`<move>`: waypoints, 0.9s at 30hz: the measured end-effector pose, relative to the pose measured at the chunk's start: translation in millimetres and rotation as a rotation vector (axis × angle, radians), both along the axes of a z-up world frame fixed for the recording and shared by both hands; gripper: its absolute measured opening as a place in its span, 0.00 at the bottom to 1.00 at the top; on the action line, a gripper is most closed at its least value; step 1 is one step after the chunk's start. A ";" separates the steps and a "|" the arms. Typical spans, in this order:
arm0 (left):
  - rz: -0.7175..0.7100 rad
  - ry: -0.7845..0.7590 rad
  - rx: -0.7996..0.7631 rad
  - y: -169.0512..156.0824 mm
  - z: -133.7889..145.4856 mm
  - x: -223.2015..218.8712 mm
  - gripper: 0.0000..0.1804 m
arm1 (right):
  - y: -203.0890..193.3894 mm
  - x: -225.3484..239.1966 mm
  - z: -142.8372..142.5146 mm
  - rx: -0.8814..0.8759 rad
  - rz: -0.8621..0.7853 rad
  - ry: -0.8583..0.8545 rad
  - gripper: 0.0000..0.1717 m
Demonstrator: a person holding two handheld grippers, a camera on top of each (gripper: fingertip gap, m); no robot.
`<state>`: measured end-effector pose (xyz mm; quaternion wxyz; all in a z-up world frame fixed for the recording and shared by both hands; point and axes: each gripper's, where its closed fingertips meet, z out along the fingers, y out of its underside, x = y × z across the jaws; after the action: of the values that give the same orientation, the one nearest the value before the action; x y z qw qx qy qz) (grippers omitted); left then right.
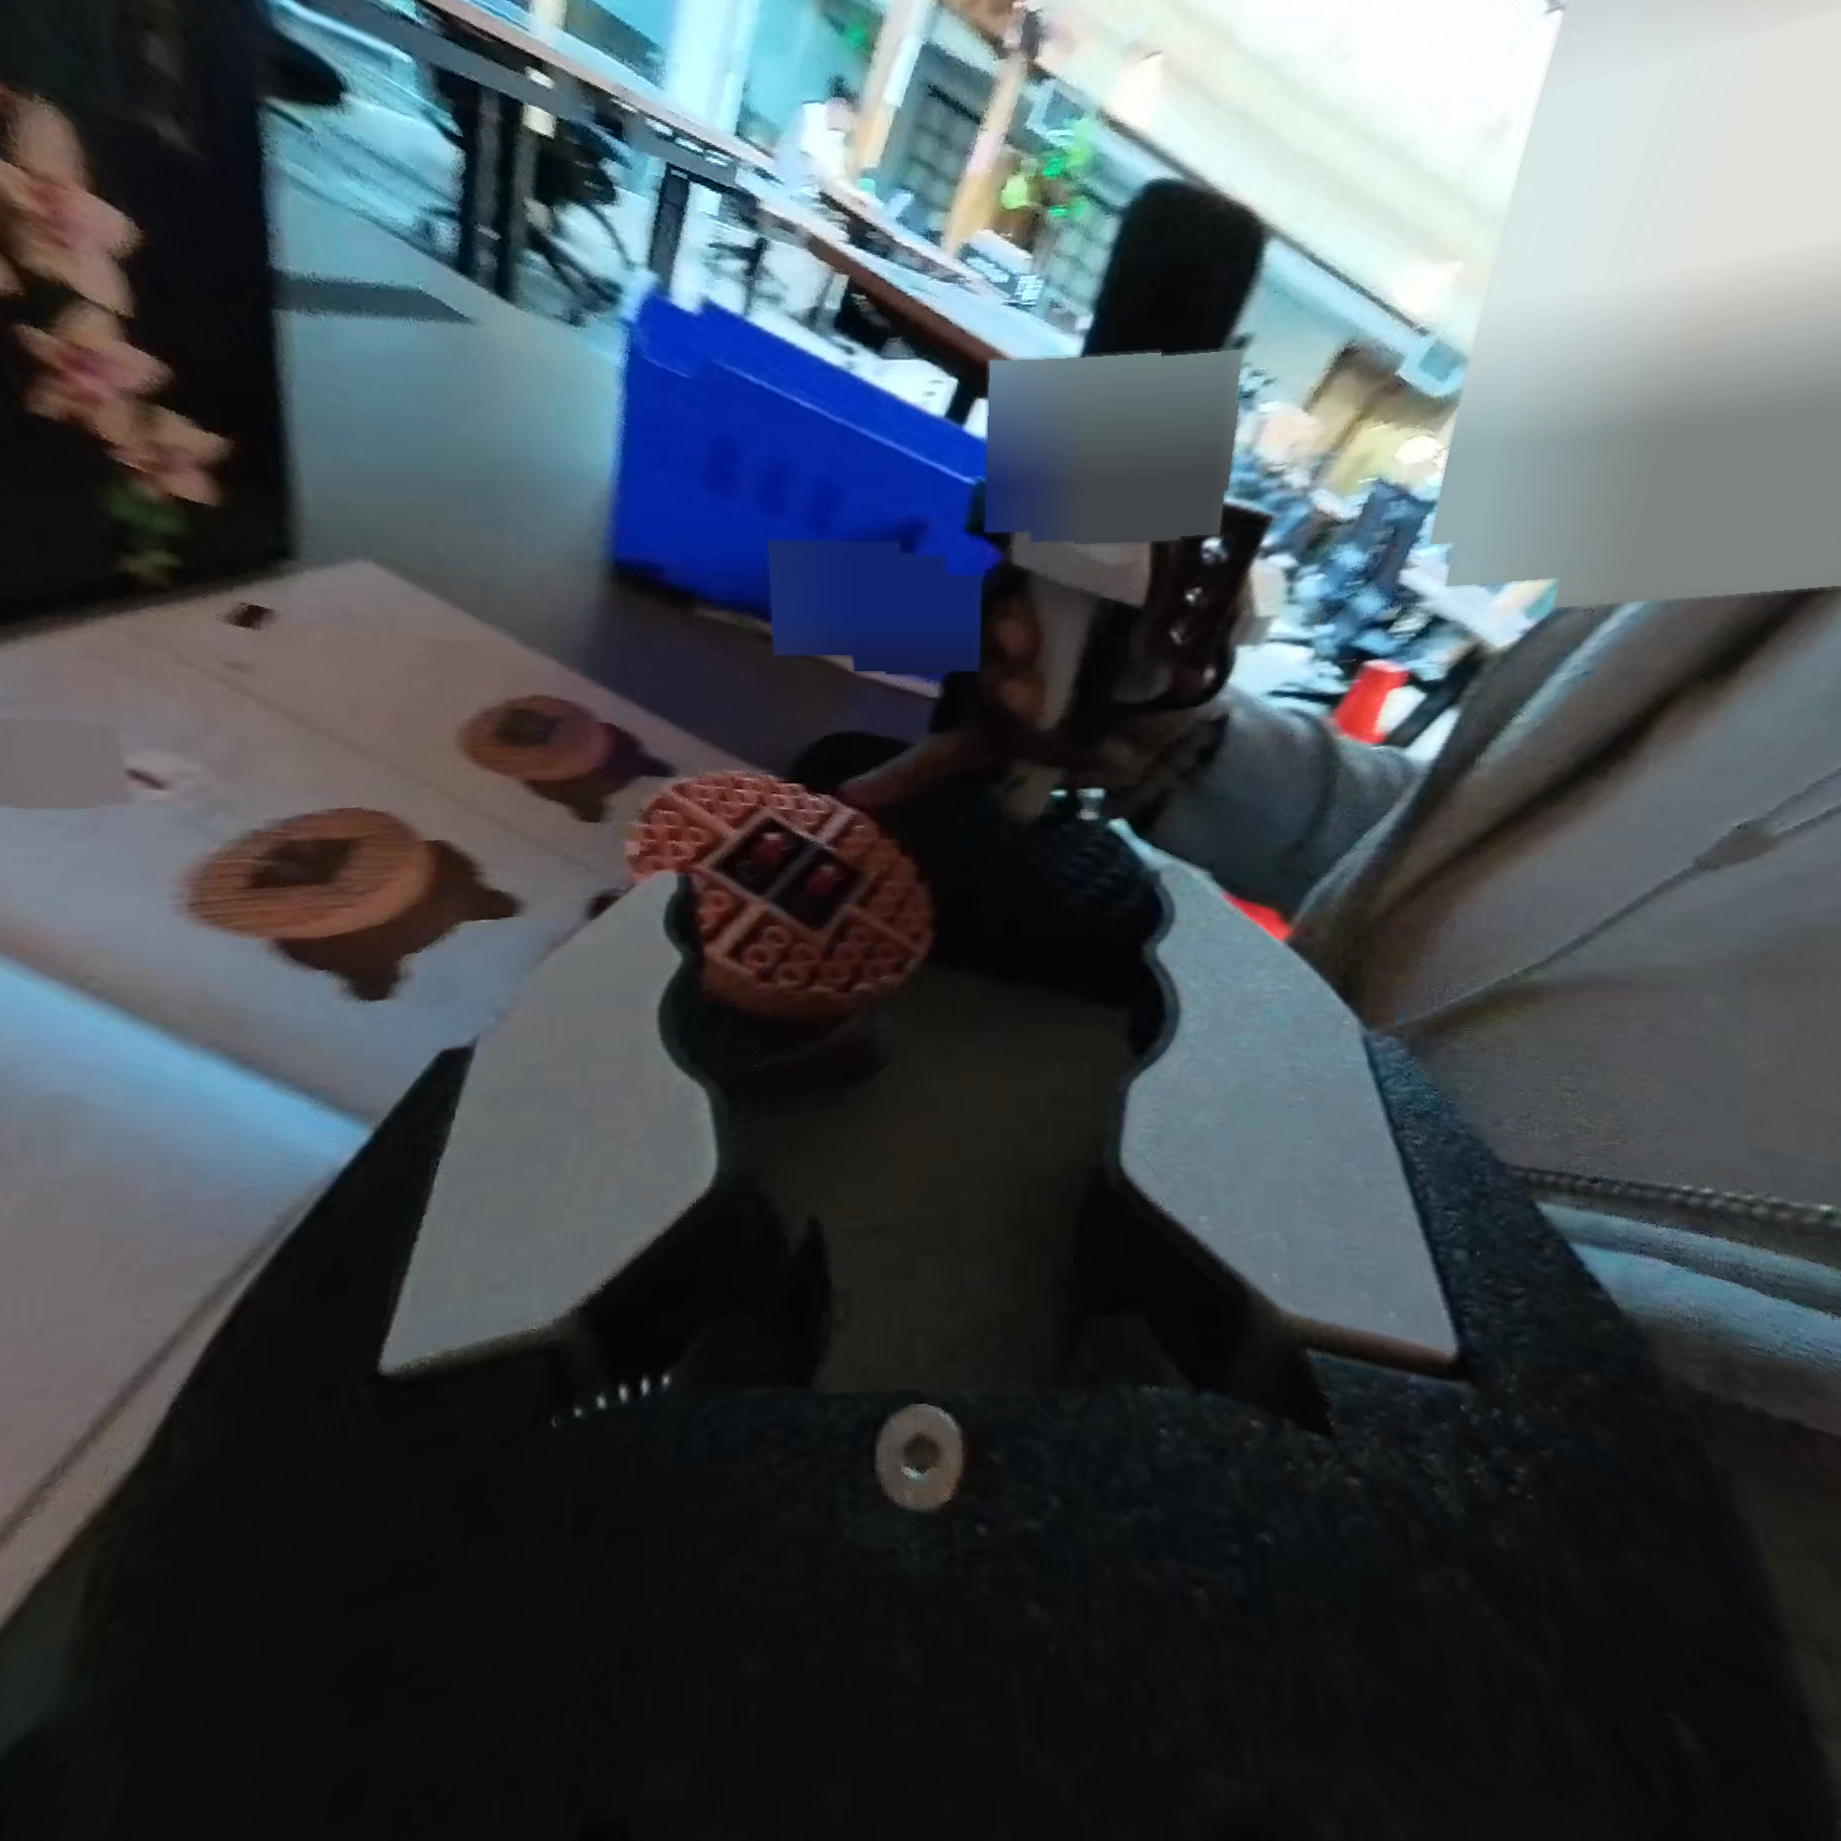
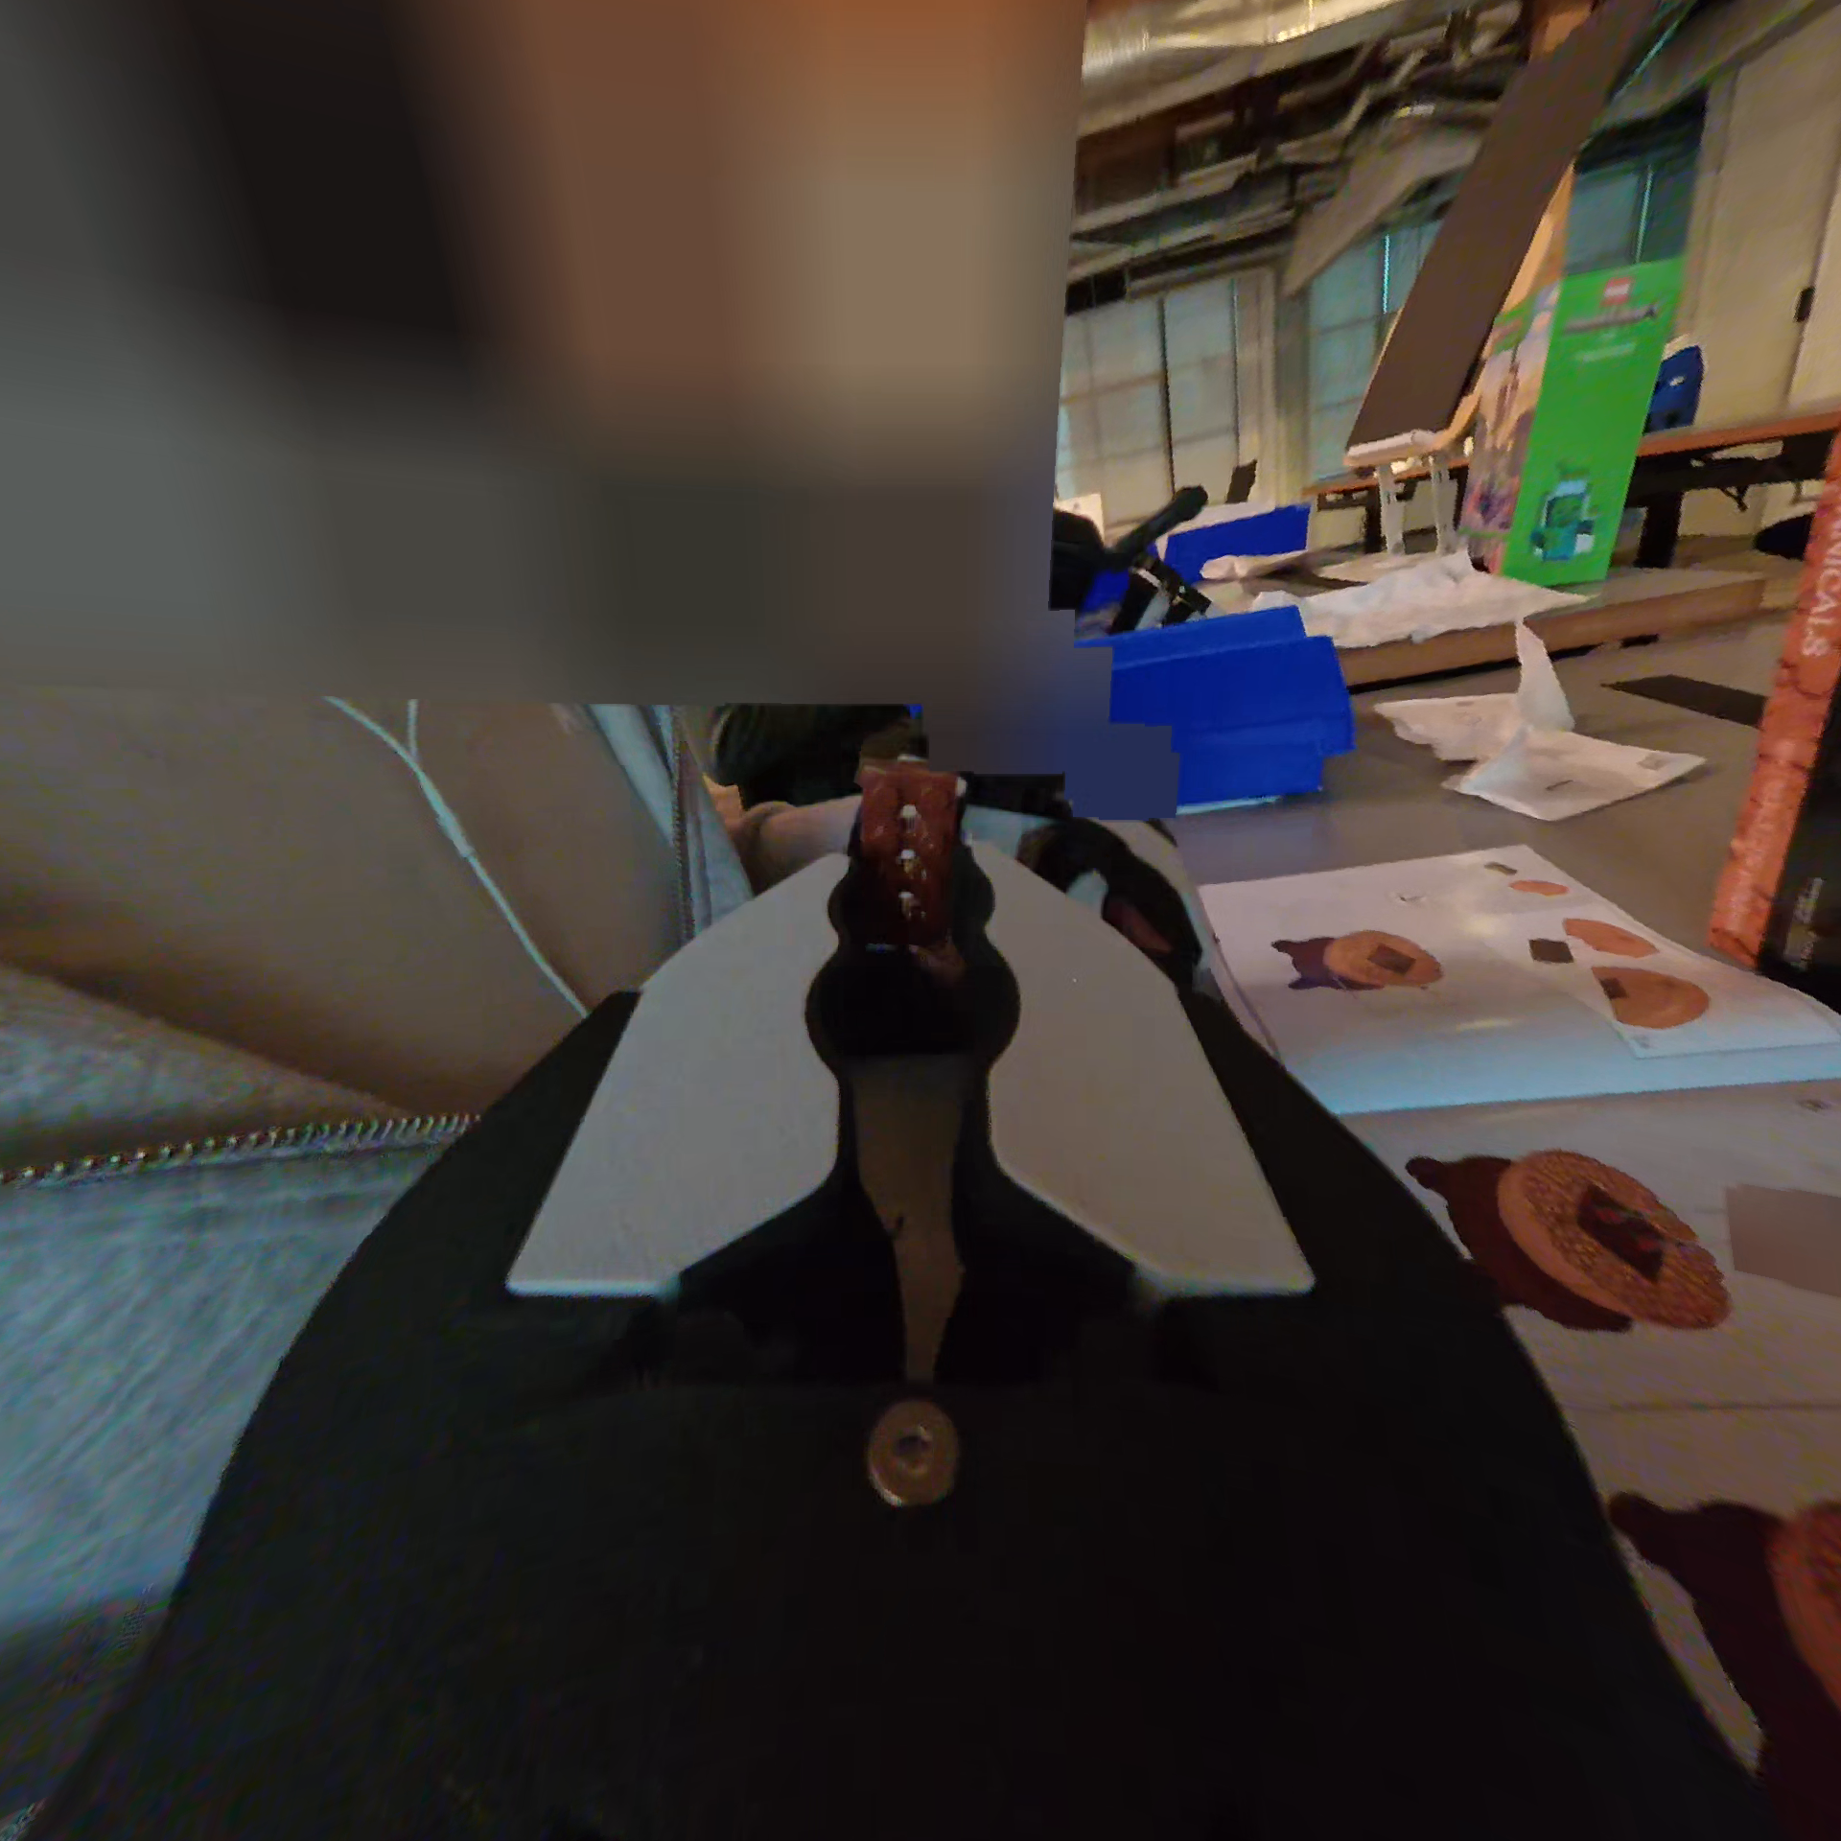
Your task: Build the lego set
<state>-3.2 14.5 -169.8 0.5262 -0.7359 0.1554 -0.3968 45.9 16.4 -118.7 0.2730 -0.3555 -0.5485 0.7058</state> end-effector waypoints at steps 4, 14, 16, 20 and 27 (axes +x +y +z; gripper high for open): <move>-0.037 -0.045 0.111 -0.1 17.1 -0.9 0.45 | -5.3 0.8 8.3 -0.109 0.050 0.051 0.09; -0.142 -0.202 0.071 -3.9 24.9 22.5 0.47 | -14.1 -16.3 14.2 -0.142 0.086 0.134 0.08; -0.117 -0.186 0.064 -5.8 22.4 19.2 0.47 | -15.8 -21.6 11.9 -0.118 0.095 0.131 0.08; -0.098 -0.241 0.056 -10.8 25.6 15.6 0.48 | -15.5 -26.1 13.0 -0.113 0.122 0.128 0.09; -0.101 -0.218 0.070 -11.6 23.0 16.4 0.45 | -20.6 -25.1 14.0 -0.112 0.112 0.121 0.09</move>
<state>13.2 2.9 -146.8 0.5446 -0.6608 0.1480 -0.4948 20.8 -4.2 -104.7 0.2455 -0.2956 -0.5096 0.7698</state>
